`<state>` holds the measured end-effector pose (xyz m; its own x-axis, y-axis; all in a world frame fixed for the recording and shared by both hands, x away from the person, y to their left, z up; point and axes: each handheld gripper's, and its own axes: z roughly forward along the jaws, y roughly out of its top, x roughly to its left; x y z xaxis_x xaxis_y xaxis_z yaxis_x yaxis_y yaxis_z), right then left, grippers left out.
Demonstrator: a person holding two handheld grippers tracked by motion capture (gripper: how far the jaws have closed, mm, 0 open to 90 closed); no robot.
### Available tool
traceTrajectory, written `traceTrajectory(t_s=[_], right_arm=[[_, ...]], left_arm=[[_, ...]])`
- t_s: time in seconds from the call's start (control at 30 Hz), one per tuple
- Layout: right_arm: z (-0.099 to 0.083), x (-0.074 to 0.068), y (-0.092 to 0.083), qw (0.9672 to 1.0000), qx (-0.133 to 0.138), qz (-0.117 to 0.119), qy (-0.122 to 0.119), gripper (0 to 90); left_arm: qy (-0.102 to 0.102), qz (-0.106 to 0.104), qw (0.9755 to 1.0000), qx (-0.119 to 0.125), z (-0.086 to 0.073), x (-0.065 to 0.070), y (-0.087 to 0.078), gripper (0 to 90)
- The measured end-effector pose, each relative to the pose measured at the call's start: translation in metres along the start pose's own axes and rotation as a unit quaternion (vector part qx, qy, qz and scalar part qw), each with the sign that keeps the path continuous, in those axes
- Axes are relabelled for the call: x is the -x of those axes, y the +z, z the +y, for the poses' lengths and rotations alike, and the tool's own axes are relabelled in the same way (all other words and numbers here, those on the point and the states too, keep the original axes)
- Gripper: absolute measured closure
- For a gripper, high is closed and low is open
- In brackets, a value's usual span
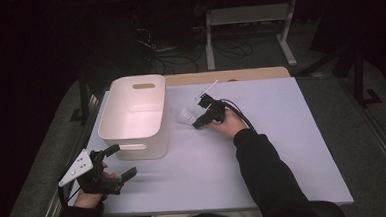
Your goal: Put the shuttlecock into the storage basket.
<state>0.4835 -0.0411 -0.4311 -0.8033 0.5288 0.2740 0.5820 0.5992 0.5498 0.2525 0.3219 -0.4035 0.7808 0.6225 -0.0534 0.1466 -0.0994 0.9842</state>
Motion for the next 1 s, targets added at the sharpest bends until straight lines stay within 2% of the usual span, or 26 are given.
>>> traceTrajectory(t_s=[0.57, 0.9, 1.0], right_arm=[[0.0, 0.003, -0.029, 0.9996, 0.027, -0.01, 0.002, 64.2], [0.001, -0.001, -0.042, 0.9993, 0.033, -0.017, 0.0, 64.2], [0.003, -0.004, -0.053, 0.9991, 0.037, -0.019, -0.006, 64.2]], left_arm=[[0.0, 0.001, 1.0, -0.001, 0.0, 0.0, 0.0, 0.0], [0.0, 0.001, 1.0, -0.001, 0.0, 0.0, 0.0, 0.0], [0.0, 0.001, 1.0, -0.001, 0.0, 0.0, 0.0, 0.0]])
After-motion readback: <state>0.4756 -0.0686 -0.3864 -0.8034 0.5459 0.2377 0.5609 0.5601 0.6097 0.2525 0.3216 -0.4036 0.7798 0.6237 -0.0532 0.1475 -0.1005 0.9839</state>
